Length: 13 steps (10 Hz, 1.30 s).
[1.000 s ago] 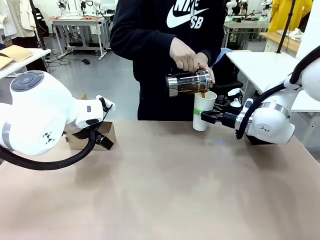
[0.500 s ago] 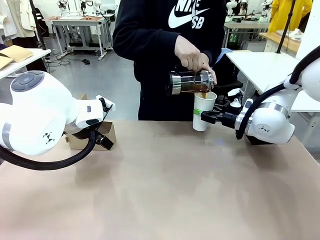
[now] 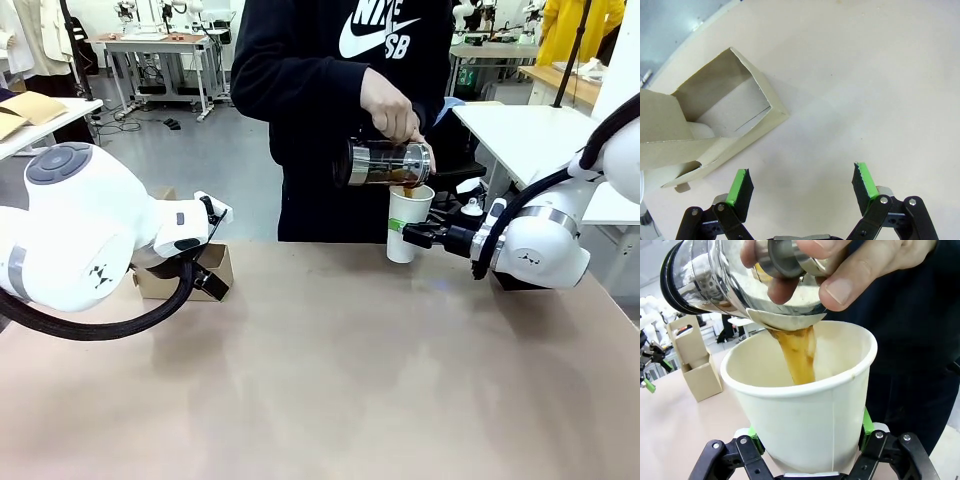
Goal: Pour a drink into a cup and package it in a carrier.
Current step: When a person places the Paper Cup Lid on the 600 ml Paper Cup , lift the 600 ml Paper Cup.
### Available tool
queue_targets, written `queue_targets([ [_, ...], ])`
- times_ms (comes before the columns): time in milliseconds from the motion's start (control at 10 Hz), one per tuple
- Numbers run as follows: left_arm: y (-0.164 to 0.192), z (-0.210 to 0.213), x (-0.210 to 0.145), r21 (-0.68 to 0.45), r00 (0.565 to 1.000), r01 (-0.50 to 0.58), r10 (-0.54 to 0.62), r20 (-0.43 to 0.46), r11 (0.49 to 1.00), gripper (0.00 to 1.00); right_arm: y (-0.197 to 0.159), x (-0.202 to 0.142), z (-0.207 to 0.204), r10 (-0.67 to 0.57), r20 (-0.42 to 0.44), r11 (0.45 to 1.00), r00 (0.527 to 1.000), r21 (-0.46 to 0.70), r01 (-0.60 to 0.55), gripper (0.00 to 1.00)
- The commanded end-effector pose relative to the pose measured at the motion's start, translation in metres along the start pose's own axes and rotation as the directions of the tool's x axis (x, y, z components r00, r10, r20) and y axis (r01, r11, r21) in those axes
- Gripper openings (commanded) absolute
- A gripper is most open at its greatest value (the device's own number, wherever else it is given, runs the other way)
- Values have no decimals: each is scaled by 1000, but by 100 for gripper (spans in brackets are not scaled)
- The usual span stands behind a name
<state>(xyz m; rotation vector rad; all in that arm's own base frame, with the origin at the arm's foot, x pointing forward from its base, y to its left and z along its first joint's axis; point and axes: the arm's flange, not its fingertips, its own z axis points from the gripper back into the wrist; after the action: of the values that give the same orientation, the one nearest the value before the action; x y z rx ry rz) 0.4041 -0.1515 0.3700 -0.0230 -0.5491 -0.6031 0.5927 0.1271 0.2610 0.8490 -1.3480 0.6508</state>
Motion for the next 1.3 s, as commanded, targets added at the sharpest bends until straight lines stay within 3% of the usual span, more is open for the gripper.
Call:
queue_targets([
  [0, 0, 1, 0, -1, 1000, 1, -1, 1, 1000, 100, 1, 1, -2, -5, 8, 1000, 1000, 2, 4, 81],
  [1200, 0, 1, 0, -1, 1000, 1, -1, 1, 1000, 100, 1, 1, -2, -5, 8, 1000, 1000, 2, 4, 81],
])
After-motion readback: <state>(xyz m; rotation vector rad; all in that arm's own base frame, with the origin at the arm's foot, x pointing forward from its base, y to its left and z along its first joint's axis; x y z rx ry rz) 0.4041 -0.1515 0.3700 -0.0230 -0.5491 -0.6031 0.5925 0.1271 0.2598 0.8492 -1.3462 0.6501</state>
